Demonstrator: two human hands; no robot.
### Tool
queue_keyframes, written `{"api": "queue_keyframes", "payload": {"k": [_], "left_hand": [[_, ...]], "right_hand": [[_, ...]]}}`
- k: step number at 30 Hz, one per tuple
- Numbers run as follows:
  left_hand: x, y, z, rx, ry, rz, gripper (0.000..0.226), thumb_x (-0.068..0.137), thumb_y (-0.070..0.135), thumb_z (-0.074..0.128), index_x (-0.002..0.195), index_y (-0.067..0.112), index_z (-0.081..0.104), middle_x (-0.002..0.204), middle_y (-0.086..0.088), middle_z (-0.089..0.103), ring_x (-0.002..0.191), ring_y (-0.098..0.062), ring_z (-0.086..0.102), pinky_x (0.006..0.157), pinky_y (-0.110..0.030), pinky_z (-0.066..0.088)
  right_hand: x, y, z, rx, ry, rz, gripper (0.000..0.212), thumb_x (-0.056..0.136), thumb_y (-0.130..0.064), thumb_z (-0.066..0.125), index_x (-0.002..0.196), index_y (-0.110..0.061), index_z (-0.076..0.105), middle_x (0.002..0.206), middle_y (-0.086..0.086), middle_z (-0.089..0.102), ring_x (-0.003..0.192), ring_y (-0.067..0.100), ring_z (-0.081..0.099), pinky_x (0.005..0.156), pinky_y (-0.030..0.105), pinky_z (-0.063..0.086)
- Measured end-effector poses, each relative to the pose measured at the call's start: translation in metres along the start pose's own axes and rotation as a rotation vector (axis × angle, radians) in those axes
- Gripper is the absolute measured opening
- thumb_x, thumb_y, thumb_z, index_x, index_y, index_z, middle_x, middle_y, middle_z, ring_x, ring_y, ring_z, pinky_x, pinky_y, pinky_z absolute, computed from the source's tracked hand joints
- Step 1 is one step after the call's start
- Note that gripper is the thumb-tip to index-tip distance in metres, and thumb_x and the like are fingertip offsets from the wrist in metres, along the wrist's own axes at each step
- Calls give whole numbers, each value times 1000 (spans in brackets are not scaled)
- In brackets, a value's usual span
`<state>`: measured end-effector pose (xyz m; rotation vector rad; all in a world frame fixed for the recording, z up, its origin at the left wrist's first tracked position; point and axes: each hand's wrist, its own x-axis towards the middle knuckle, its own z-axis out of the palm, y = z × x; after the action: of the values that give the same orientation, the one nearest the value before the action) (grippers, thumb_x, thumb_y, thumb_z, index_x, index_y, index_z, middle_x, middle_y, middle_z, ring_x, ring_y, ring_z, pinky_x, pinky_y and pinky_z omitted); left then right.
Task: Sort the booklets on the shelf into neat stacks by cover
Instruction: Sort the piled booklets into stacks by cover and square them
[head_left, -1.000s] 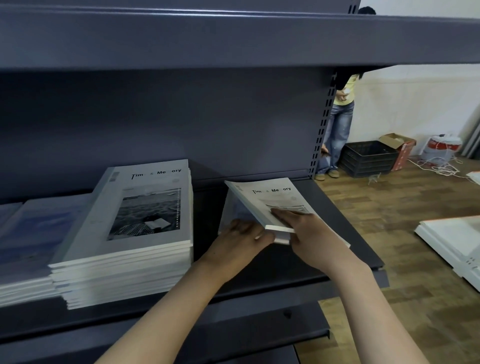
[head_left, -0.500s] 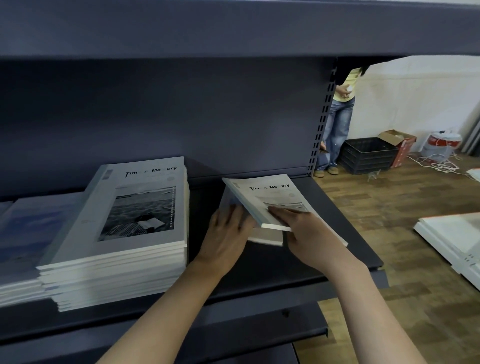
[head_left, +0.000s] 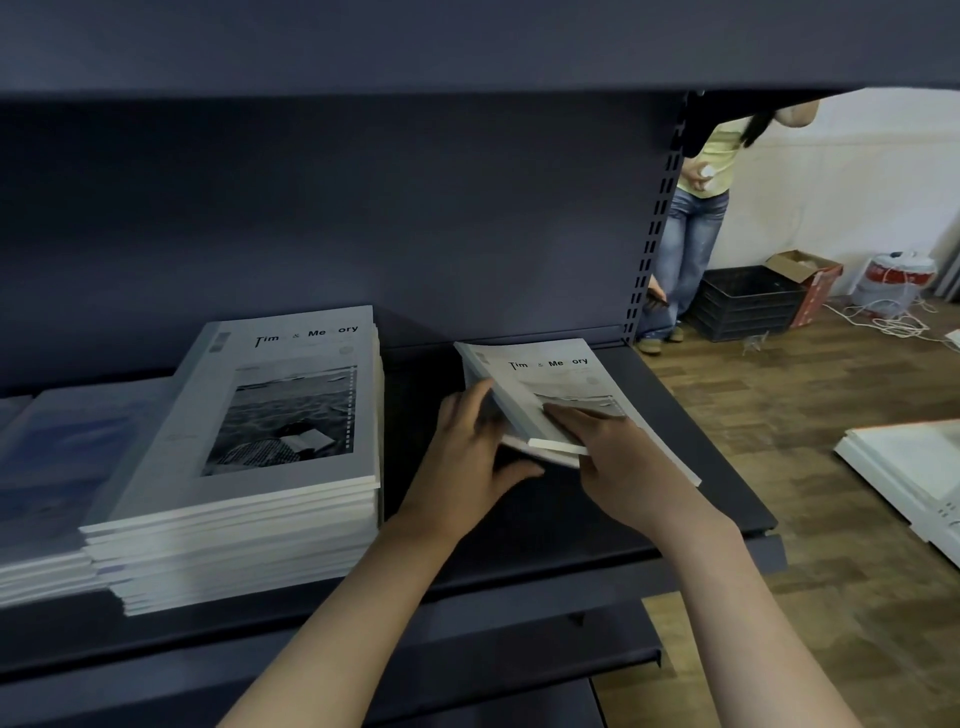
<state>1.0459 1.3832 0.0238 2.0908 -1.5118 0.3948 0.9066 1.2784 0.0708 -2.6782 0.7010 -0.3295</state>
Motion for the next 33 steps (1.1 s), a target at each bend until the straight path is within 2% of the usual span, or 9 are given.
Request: {"api": "queue_keyframes", "payload": {"k": [6, 12, 14, 17, 19, 22, 26, 30, 33], "left_hand": [[8, 3, 15, 332, -34, -112, 49, 46, 16, 87, 93, 13, 73, 126, -11, 50, 92, -26, 50, 72, -34, 51], [30, 23, 24, 399, -119, -294, 74, 35, 28, 89, 97, -7, 70, 96, -18, 70, 78, -25, 69, 77, -32, 56], [35, 28, 21, 361, -130, -270, 57, 43, 17, 86, 91, -10, 70, 90, -22, 70, 73, -28, 70, 72, -33, 58], [46, 37, -2, 318, -60, -204, 27, 65, 5, 51, 76, -2, 75, 76, -17, 70, 72, -28, 69, 70, -34, 58], [54, 42, -27, 285, 18, -163, 17, 58, 1, 63, 71, -5, 72, 69, -18, 68, 70, -32, 69, 60, -37, 58], [57, 47, -67, 342, 142, -217, 18, 65, 0, 65, 82, 1, 72, 88, -17, 68, 90, -33, 65, 69, -35, 56], [40, 41, -121, 265, 141, -335, 47, 88, -3, 35, 131, 13, 47, 140, -7, 42, 131, -26, 33, 100, -35, 37], [8, 17, -171, 277, 293, -407, 68, 85, -12, 36, 142, 24, 35, 150, 2, 30, 138, -20, 26, 106, -35, 30], [-25, -18, -198, 254, 414, -401, 73, 76, -19, 43, 138, 20, 44, 146, -2, 39, 132, -27, 39, 104, -36, 33]], "right_hand": [[-2, -2, -1, -15, 7, 5, 64, 86, 3, 43, 143, -25, 35, 144, -1, 42, 129, 22, 40, 105, 28, 31], [-3, -3, 11, -1, 157, 67, 59, 83, 1, 48, 136, -25, 48, 131, 2, 57, 117, 28, 52, 95, 38, 45], [-6, -3, 10, 11, 215, 84, 62, 82, 3, 48, 136, -26, 48, 130, 1, 58, 114, 27, 55, 94, 36, 46], [-8, -9, 2, 38, 364, 60, 69, 75, 12, 49, 133, -25, 52, 128, 0, 60, 106, 29, 60, 83, 34, 46], [-8, -18, -4, 66, 465, 21, 73, 68, 18, 49, 130, -21, 56, 124, 1, 62, 95, 33, 64, 76, 37, 50], [-8, -30, -17, 94, 582, -14, 77, 63, 19, 50, 128, -22, 57, 125, 1, 61, 97, 30, 65, 77, 38, 52], [-10, -50, -35, 149, 692, -11, 79, 63, 20, 47, 127, -25, 58, 129, -2, 58, 111, 17, 58, 86, 13, 38], [-12, -74, -33, 160, 697, -21, 81, 61, 20, 45, 127, -25, 57, 130, 0, 57, 115, 20, 58, 91, 20, 39], [-11, -96, -23, 134, 713, -28, 82, 59, 21, 46, 127, -23, 57, 129, 2, 58, 113, 17, 57, 89, 10, 31]]}}
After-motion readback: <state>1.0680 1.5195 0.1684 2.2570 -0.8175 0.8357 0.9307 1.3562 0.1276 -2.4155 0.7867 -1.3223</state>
